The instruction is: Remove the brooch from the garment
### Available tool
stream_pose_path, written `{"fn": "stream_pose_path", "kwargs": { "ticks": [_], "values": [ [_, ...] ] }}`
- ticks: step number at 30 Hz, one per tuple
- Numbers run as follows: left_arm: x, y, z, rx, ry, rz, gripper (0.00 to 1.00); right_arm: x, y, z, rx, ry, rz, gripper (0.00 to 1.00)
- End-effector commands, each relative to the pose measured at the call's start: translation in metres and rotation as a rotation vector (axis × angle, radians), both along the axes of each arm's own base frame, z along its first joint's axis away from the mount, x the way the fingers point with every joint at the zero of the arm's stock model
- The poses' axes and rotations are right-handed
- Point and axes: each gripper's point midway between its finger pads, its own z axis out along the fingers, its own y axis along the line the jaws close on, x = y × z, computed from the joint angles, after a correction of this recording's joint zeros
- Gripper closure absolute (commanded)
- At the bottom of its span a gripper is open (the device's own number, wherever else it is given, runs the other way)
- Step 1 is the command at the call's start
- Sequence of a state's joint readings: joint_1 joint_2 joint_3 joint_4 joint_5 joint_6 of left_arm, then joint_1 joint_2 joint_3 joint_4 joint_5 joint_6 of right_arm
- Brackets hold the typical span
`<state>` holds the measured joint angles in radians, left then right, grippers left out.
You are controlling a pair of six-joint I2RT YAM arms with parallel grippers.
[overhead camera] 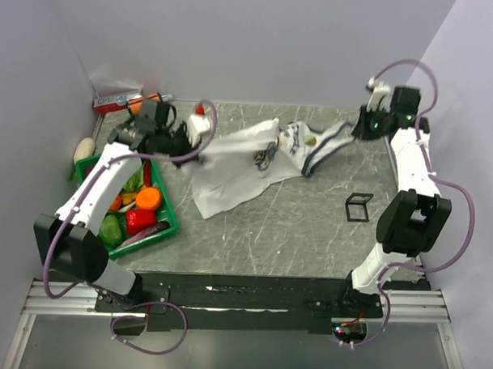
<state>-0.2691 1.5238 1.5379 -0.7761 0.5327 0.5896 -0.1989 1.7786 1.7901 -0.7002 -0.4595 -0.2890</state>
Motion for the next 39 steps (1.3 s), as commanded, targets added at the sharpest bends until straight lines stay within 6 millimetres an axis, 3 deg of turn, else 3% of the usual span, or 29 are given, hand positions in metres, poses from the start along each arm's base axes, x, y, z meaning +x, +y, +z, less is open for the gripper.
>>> {"fn": "stream_pose_path", "kwargs": {
  "ticks": [1, 2, 3, 4, 6, 9, 10, 12, 13, 15, 16, 17, 18, 20, 24, 29, 33, 34, 36, 39],
  "values": [
    [-0.083, 0.029, -0.108, 0.191, 0.329, -0.066, 0.97, -0.051, 0.009, -0.052, 0.005, 0.153, -0.024, 0.9],
    [-0.092, 0.034, -0.112, 0.204, 0.334, -0.057, 0.95, -0.063, 0.008, -0.073, 0.004, 0.21, -0.041, 0.76],
    [-0.099, 0.036, -0.118, 0.207, 0.351, -0.055, 0.83, -0.068, 0.003, -0.08, -0.017, 0.237, -0.068, 0.59],
    [-0.107, 0.038, -0.127, 0.209, 0.38, -0.042, 0.75, -0.075, 0.001, -0.083, -0.017, 0.264, -0.091, 0.54],
    [-0.104, 0.037, -0.121, 0.192, 0.35, -0.022, 0.54, -0.08, -0.003, -0.082, -0.028, 0.271, -0.124, 0.46],
    [-0.087, 0.029, -0.103, 0.145, 0.303, 0.018, 0.35, -0.083, 0.011, -0.067, 0.027, 0.254, -0.088, 0.45],
    [-0.077, 0.026, -0.093, 0.126, 0.277, 0.034, 0.34, -0.083, 0.021, -0.069, 0.067, 0.268, -0.055, 0.45],
    [-0.064, 0.025, -0.098, 0.137, 0.29, 0.058, 0.3, -0.078, 0.031, -0.074, 0.068, 0.281, -0.029, 0.44],
    [-0.054, 0.024, -0.093, 0.129, 0.284, 0.092, 0.29, -0.074, 0.03, -0.086, 0.05, 0.305, -0.032, 0.44],
    [-0.038, 0.026, -0.104, 0.149, 0.325, 0.143, 0.29, -0.066, 0.026, -0.099, 0.024, 0.324, -0.038, 0.43],
    [-0.037, 0.026, -0.109, 0.147, 0.362, 0.168, 0.29, -0.062, 0.025, -0.117, 0.02, 0.368, -0.046, 0.43],
    [-0.036, 0.025, -0.125, 0.161, 0.422, 0.172, 0.3, -0.054, 0.02, -0.119, 0.003, 0.362, -0.054, 0.43],
    [-0.033, 0.025, -0.129, 0.157, 0.446, 0.179, 0.28, -0.049, 0.017, -0.126, -0.006, 0.367, -0.064, 0.43],
    [-0.04, 0.019, -0.144, 0.134, 0.549, 0.169, 0.3, -0.037, 0.01, -0.139, -0.041, 0.369, -0.056, 0.43],
    [-0.056, 0.001, -0.146, 0.048, 0.658, 0.089, 0.28, -0.017, 0.001, -0.156, -0.083, 0.371, -0.045, 0.42],
    [-0.072, -0.006, -0.153, 0.026, 0.744, 0.052, 0.29, -0.026, 0.011, -0.177, -0.045, 0.442, 0.011, 0.41],
    [-0.093, -0.002, -0.176, 0.077, 0.817, 0.031, 0.32, -0.041, 0.013, -0.198, -0.049, 0.502, 0.032, 0.41],
    [-0.096, -0.001, -0.185, 0.093, 0.834, 0.032, 0.33, -0.045, 0.012, -0.205, -0.052, 0.52, 0.033, 0.42],
    [-0.107, 0.004, -0.2, 0.126, 0.869, 0.019, 0.39, -0.048, 0.012, -0.212, -0.047, 0.545, 0.032, 0.56],
    [-0.105, 0.006, -0.213, 0.153, 0.877, 0.015, 0.49, -0.042, 0.015, -0.207, -0.035, 0.535, 0.038, 0.74]
  ]
}}
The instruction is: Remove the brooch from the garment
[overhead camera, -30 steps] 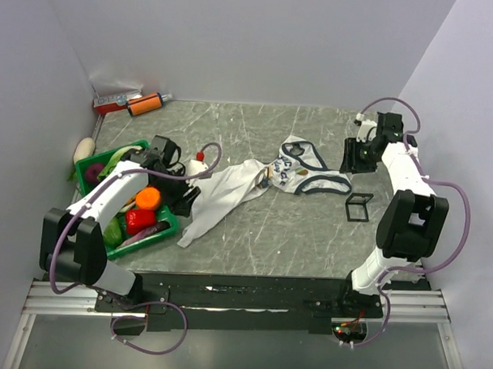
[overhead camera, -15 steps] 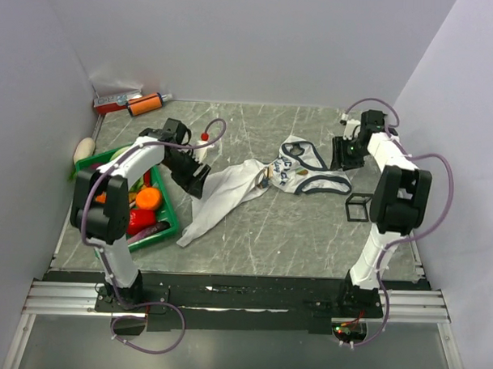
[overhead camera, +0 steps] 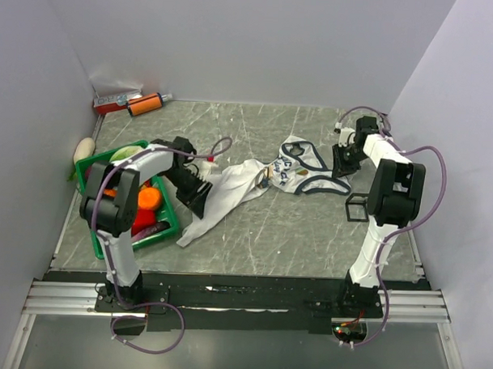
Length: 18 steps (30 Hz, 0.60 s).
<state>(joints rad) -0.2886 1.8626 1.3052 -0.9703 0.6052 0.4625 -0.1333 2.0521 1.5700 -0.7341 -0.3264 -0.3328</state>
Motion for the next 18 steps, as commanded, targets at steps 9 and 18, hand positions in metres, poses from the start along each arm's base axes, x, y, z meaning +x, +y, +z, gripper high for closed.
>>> {"fn": "stream_pose_path", "kwargs": {
  "ticks": [9, 18],
  "values": [
    [0.048, 0.017, 0.037, 0.005, -0.096, -0.064, 0.99, 0.031, -0.018, 0.09, -0.025, -0.247, 0.015, 1.0],
    [0.153, 0.059, 0.142, 0.003, -0.475, 0.059, 0.99, 0.025, -0.036, 0.156, -0.036, -0.44, -0.029, 1.0]
  ]
}}
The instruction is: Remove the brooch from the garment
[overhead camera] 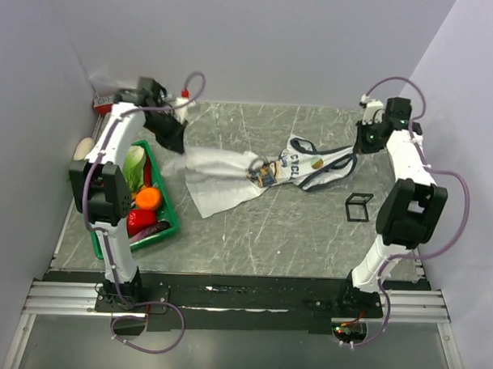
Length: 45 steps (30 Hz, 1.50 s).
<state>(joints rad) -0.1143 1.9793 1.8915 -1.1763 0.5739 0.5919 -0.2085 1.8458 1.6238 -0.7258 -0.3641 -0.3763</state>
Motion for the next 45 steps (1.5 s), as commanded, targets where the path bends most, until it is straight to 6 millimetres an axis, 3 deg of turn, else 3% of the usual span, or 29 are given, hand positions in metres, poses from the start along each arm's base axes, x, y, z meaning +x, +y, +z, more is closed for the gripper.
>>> {"fn": "stream_pose_path", "kwargs": {
  "ticks": [1, 3, 4, 5, 6, 7, 8, 9, 10, 12, 13, 14, 15, 16, 17, 18, 19, 20, 22, 23, 26, 31, 36, 42, 45],
  "values": [
    [0.041, 0.016, 0.037, 0.051, -0.181, 0.003, 0.99, 0.01, -0.003, 0.055, 0.001, -0.187, -0.005, 1.0],
    [0.077, 0.033, 0.047, 0.14, -0.301, 0.056, 0.99, 0.012, -0.002, 0.066, 0.01, -0.224, -0.013, 1.0],
    [0.111, 0.04, 0.046, 0.168, -0.387, 0.098, 0.99, 0.015, -0.002, 0.069, 0.018, -0.238, -0.015, 1.0],
    [0.133, 0.046, 0.059, 0.186, -0.463, 0.149, 0.99, 0.018, -0.001, 0.072, 0.02, -0.249, -0.019, 1.0],
    [0.152, 0.063, 0.063, 0.234, -0.5, 0.252, 0.99, 0.021, 0.0, 0.068, 0.033, -0.235, -0.023, 1.0],
    [0.181, 0.071, 0.065, 0.246, -0.581, 0.322, 0.99, 0.026, -0.001, 0.077, 0.038, -0.249, -0.024, 1.0],
    [0.191, 0.075, 0.073, 0.257, -0.615, 0.366, 0.75, 0.027, 0.002, 0.074, 0.054, -0.232, -0.021, 1.0],
    [0.196, 0.075, 0.066, 0.265, -0.607, 0.385, 0.57, 0.032, 0.003, 0.073, 0.068, -0.228, -0.027, 1.0],
    [0.196, 0.074, 0.067, 0.264, -0.607, 0.394, 0.46, 0.033, 0.007, 0.072, 0.073, -0.226, -0.018, 1.0],
    [0.184, 0.064, 0.05, 0.259, -0.552, 0.401, 0.39, 0.035, 0.011, 0.067, 0.07, -0.22, -0.009, 1.0],
    [0.171, 0.055, 0.067, 0.218, -0.563, 0.38, 0.37, 0.036, 0.015, 0.065, 0.07, -0.217, -0.001, 1.0],
    [0.155, 0.047, 0.039, 0.216, -0.507, 0.362, 0.26, 0.036, 0.017, 0.061, 0.076, -0.207, -0.003, 1.0],
    [0.138, 0.042, 0.067, 0.174, -0.545, 0.39, 0.24, 0.036, 0.018, 0.058, 0.079, -0.202, -0.004, 1.0],
    [0.124, 0.031, 0.065, 0.133, -0.535, 0.367, 0.24, 0.035, 0.02, 0.056, 0.083, -0.195, -0.003, 1.0],
    [0.096, 0.019, 0.03, 0.133, -0.449, 0.33, 0.22, 0.034, 0.022, 0.053, 0.086, -0.19, -0.003, 1.0],
    [0.077, 0.01, 0.042, 0.105, -0.457, 0.315, 0.22, 0.032, 0.023, 0.05, 0.084, -0.182, -0.001, 1.0],
    [0.062, 0.003, 0.033, 0.104, -0.419, 0.295, 0.23, 0.03, 0.024, 0.047, 0.085, -0.175, 0.001, 1.0],
    [0.037, -0.011, 0.01, 0.097, -0.338, 0.253, 0.24, 0.029, 0.025, 0.047, 0.086, -0.175, 0.004, 1.0],
    [0.0, -0.019, -0.007, 0.08, -0.202, 0.246, 0.25, 0.027, 0.024, 0.044, 0.085, -0.166, 0.002, 1.0],
    [-0.021, -0.025, -0.024, 0.075, -0.113, 0.24, 0.26, 0.027, 0.025, 0.043, 0.086, -0.162, 0.005, 1.0],
    [-0.054, -0.023, -0.051, 0.109, 0.007, 0.252, 0.27, 0.027, 0.025, 0.043, 0.086, -0.162, 0.004, 1.0],
    [-0.075, -0.012, -0.085, 0.212, 0.042, 0.221, 0.29, 0.031, 0.028, 0.045, 0.095, -0.166, 0.01, 1.0],
    [-0.069, -0.011, -0.109, 0.264, 0.0, 0.175, 0.31, 0.029, 0.03, 0.045, 0.108, -0.16, 0.011, 1.0],
    [-0.06, -0.025, -0.136, 0.303, -0.031, 0.149, 0.31, 0.022, 0.035, 0.038, 0.121, -0.14, 0.019, 1.0],
    [-0.06, -0.028, -0.147, 0.35, -0.037, 0.129, 0.39, 0.02, 0.038, 0.036, 0.123, -0.133, 0.022, 1.0]
  ]
}}
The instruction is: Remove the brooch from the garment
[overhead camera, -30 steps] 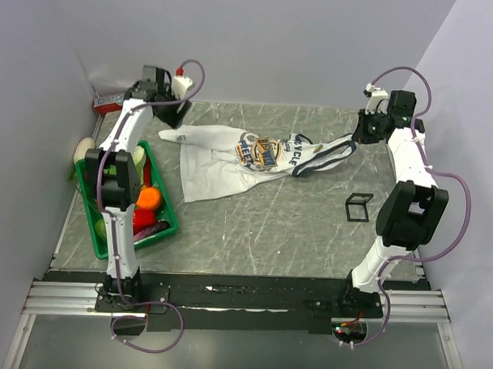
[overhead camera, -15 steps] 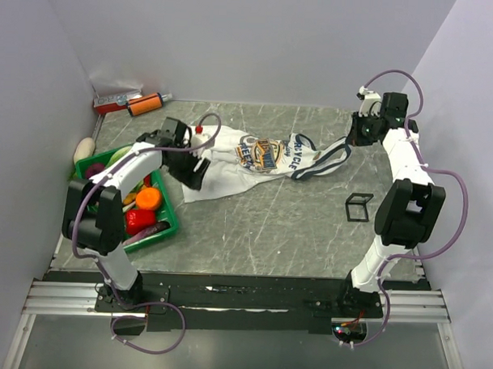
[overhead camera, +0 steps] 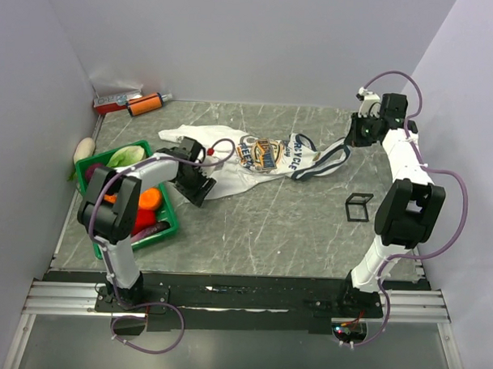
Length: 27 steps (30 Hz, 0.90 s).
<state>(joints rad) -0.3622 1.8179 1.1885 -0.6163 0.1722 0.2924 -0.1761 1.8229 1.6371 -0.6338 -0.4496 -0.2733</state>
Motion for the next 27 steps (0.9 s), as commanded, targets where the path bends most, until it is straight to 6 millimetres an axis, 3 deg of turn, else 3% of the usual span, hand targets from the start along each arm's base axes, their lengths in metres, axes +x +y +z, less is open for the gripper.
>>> {"fn": "stream_pose_path", "kwargs": {
  "ticks": [1, 4, 7, 8, 11, 12, 13, 14, 15, 16, 17, 18, 19, 20, 21, 22, 23, 24, 25, 27],
  "values": [
    [0.009, -0.006, -0.015, 0.06, -0.039, -0.027, 0.44, -0.001, 0.007, 0.006, 0.014, -0.021, 0.01, 1.0],
    [0.0, 0.0, -0.026, 0.102, -0.006, -0.033, 0.53, -0.002, 0.006, 0.006, 0.009, -0.023, 0.006, 1.0],
    [-0.011, 0.008, -0.028, 0.133, 0.011, -0.071, 0.84, 0.0, 0.006, 0.012, 0.003, -0.04, 0.006, 1.0],
    [-0.011, 0.01, -0.025, 0.136, 0.004, -0.091, 0.99, 0.001, 0.006, 0.013, 0.003, -0.041, 0.008, 1.0],
    [0.009, 0.013, 0.014, 0.131, -0.09, -0.121, 0.99, 0.012, 0.0, 0.034, -0.017, -0.094, 0.012, 1.0],
    [0.021, 0.013, 0.038, 0.107, -0.146, -0.121, 0.99, 0.021, -0.003, 0.056, -0.026, -0.143, 0.013, 1.0],
    [0.048, 0.009, 0.076, 0.069, -0.24, -0.109, 0.99, 0.025, -0.006, 0.068, -0.032, -0.168, 0.01, 1.0],
    [0.062, 0.023, 0.097, 0.058, -0.279, -0.085, 0.99, 0.037, -0.011, 0.093, -0.041, -0.225, 0.005, 1.0],
    [0.076, 0.027, 0.12, 0.035, -0.327, -0.072, 0.99, 0.042, -0.015, 0.104, -0.037, -0.241, -0.005, 1.0],
    [0.103, 0.026, 0.166, -0.007, -0.436, -0.066, 0.99, 0.05, -0.023, 0.107, -0.011, -0.241, -0.04, 1.0],
    [0.118, 0.043, 0.186, 0.005, -0.485, -0.055, 0.99, 0.058, -0.029, 0.14, -0.002, -0.315, -0.061, 1.0],
    [0.125, 0.049, 0.188, 0.021, -0.471, -0.058, 0.99, 0.063, -0.031, 0.154, 0.026, -0.353, -0.067, 1.0],
    [0.147, 0.055, 0.232, 0.028, -0.575, -0.051, 0.99, 0.067, -0.032, 0.166, 0.043, -0.384, -0.077, 1.0],
    [0.157, 0.068, 0.246, 0.052, -0.605, -0.049, 0.99, 0.071, -0.035, 0.186, 0.051, -0.433, -0.09, 1.0],
    [0.168, 0.073, 0.24, 0.067, -0.583, -0.051, 0.99, 0.074, -0.035, 0.199, 0.048, -0.469, -0.088, 1.0],
    [0.182, 0.078, 0.282, 0.066, -0.687, -0.037, 0.99, 0.08, -0.036, 0.208, 0.058, -0.501, -0.096, 1.0],
    [0.192, 0.088, 0.293, 0.081, -0.723, -0.028, 0.99, 0.081, -0.037, 0.231, 0.052, -0.561, -0.099, 1.0],
    [0.206, 0.092, 0.298, 0.089, -0.758, -0.022, 0.99, 0.084, -0.038, 0.24, 0.052, -0.588, -0.106, 1.0],
    [0.215, 0.095, 0.323, 0.094, -0.838, -0.011, 0.99, 0.09, -0.043, 0.247, 0.05, -0.617, -0.124, 1.0],
    [0.223, 0.102, 0.354, 0.117, -0.952, 0.007, 0.99, 0.092, -0.05, 0.269, 0.04, -0.684, -0.153, 1.0]
  ]
}}
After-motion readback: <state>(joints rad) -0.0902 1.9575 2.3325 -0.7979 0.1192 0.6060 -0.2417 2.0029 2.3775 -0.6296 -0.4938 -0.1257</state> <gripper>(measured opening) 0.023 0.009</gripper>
